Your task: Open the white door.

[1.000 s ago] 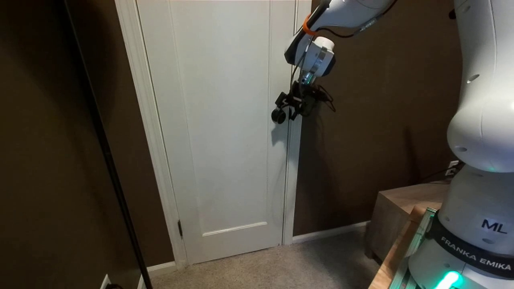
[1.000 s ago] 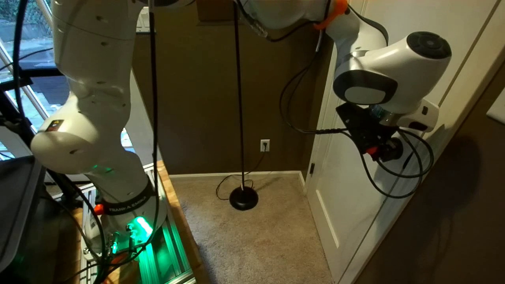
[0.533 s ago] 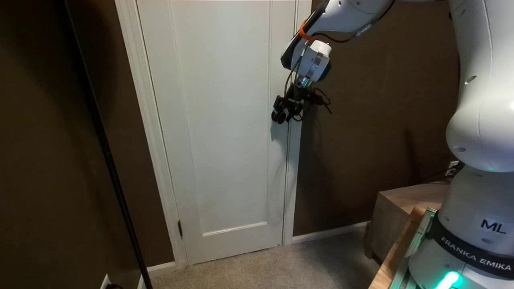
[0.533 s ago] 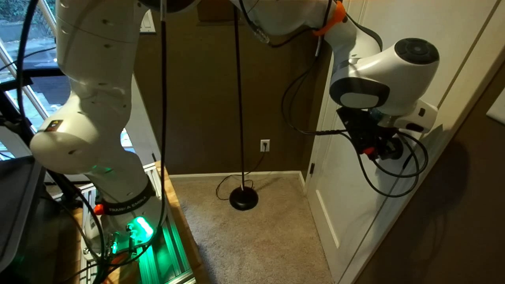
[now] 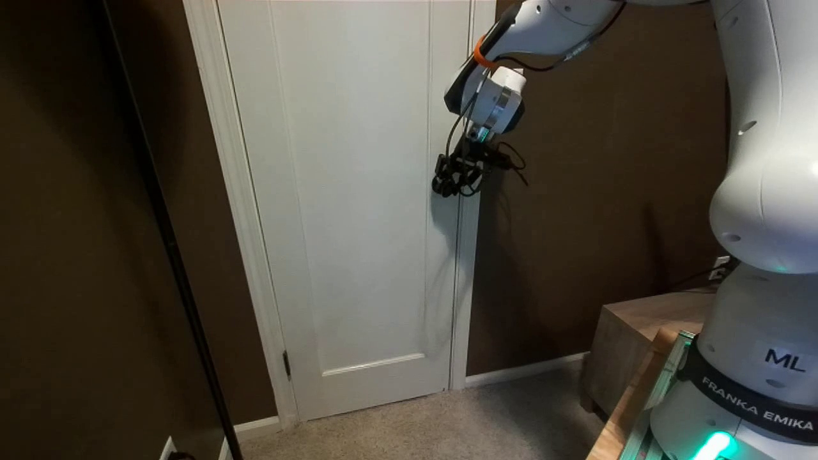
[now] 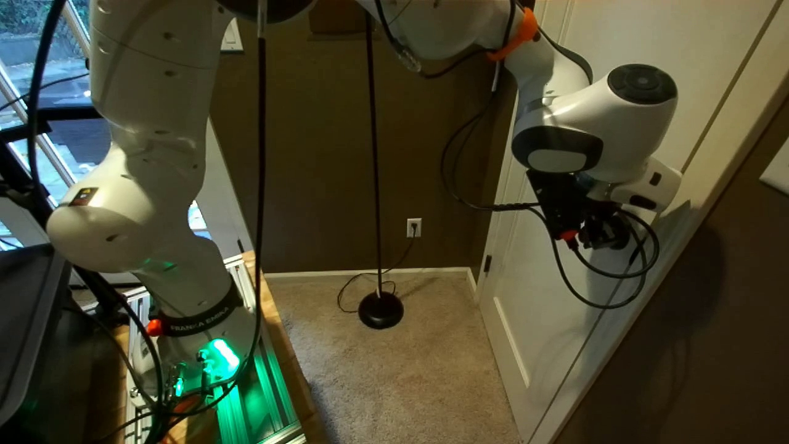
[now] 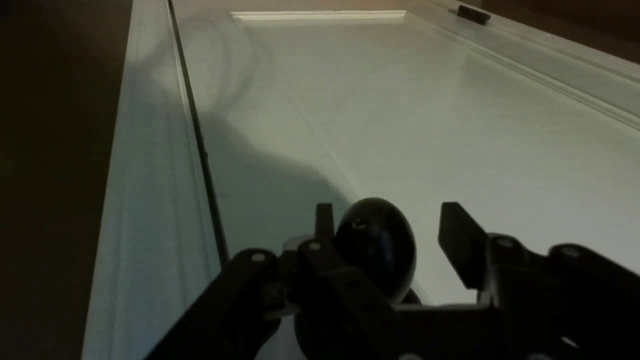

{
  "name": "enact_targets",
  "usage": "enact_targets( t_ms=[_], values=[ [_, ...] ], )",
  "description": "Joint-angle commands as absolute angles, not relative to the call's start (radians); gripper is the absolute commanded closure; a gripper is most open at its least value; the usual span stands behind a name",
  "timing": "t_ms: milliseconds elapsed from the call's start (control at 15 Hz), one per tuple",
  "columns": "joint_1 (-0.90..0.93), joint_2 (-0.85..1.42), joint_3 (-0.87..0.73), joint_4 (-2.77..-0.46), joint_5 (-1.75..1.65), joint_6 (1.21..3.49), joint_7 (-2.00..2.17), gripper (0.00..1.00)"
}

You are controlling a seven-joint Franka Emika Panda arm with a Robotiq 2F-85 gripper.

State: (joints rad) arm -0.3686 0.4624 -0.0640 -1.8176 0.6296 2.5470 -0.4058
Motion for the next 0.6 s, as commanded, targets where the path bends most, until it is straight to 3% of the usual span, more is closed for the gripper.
enact_targets(
  t_ms=[0,133,533],
  values=[
    [-0.372,0.458,-0.054,-1.836,0.625,2.588,-0.366,0.73],
    [-0.366,0.453,-0.057,-1.845,0.612,2.622,-0.362,0.84],
    [-0.31,0.409,-0.076,-1.911,0.468,2.677,-0.37,0.84]
  ],
)
